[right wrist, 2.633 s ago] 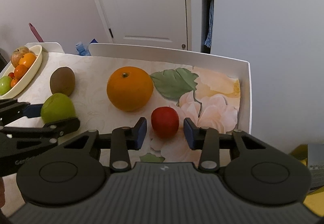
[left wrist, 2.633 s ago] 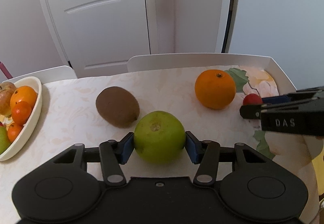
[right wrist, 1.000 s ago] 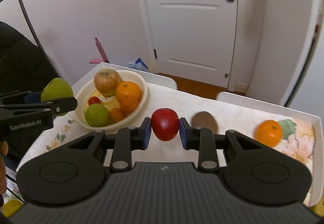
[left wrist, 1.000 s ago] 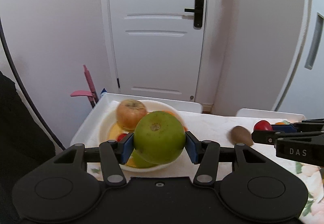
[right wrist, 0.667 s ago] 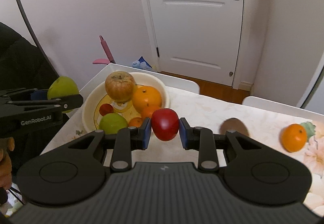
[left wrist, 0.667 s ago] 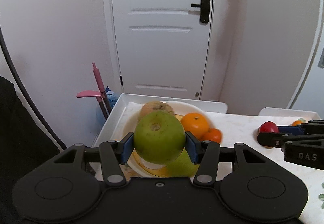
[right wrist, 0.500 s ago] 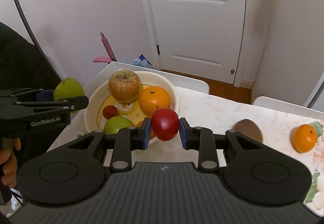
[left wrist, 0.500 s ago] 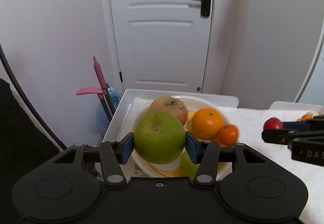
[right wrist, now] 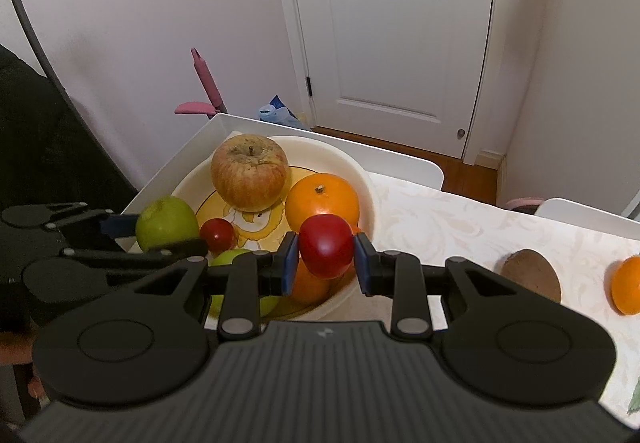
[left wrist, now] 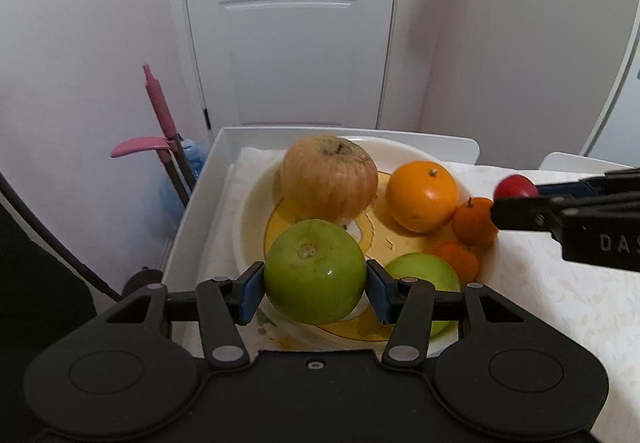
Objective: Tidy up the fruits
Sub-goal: 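Open both tools to release apple and tomato into the bowl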
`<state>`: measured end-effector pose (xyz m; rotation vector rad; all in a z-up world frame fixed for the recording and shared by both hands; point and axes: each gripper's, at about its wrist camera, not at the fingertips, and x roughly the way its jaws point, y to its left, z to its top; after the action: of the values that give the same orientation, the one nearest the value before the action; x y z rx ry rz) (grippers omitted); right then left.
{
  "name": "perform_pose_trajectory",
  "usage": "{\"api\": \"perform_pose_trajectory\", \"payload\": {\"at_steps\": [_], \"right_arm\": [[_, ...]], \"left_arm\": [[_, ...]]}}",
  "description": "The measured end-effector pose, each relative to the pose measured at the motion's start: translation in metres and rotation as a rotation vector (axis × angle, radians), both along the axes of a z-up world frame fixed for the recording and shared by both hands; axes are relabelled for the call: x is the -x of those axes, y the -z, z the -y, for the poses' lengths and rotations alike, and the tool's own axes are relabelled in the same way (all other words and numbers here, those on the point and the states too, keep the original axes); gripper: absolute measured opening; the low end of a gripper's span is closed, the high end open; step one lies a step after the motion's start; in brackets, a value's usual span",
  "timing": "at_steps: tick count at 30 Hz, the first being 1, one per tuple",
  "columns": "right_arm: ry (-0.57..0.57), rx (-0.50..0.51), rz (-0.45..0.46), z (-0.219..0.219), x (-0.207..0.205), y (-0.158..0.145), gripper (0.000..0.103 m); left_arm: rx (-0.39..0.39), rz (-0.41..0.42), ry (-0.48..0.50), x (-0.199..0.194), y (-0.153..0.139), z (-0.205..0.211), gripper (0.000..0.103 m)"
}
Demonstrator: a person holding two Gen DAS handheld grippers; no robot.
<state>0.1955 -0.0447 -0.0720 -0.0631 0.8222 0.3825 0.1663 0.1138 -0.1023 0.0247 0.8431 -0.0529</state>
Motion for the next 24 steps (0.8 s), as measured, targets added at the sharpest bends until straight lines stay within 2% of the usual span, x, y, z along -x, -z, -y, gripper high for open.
{"api": "perform_pose_trajectory", "payload": {"at_steps": [4,6,7,8,14,24], "right_arm": [[-0.003,0.008,0.003,-0.002,-0.004,-0.001,0.044],[-0.005,0.010,0.005,-0.003,-0.005,-0.002,0.044],[-0.006,0.011,0.006,-0.003,-0.006,-0.002,0.044],[-0.006,0.011,0.007,-0.003,-0.007,-0.002,0.044],[-0.019,0.011,0.008,-0.004,-0.012,-0.004,0.044],[-0.061,0.010,0.033,-0.018,-0.036,-0.004,0.044]], "left_arm": [[0.015,-0.014,0.002,-0.001,0.002,-0.001,0.058],[0.023,0.009,0.003,0.002,-0.002,-0.002,0.071],[0.022,0.022,0.002,0.002,-0.004,-0.002,0.086],[0.018,0.040,-0.001,0.005,-0.007,-0.002,0.091],[0.017,0.060,-0.014,0.011,-0.016,-0.003,0.091],[0.018,0.047,-0.046,0.014,-0.017,-0.013,0.092]]}}
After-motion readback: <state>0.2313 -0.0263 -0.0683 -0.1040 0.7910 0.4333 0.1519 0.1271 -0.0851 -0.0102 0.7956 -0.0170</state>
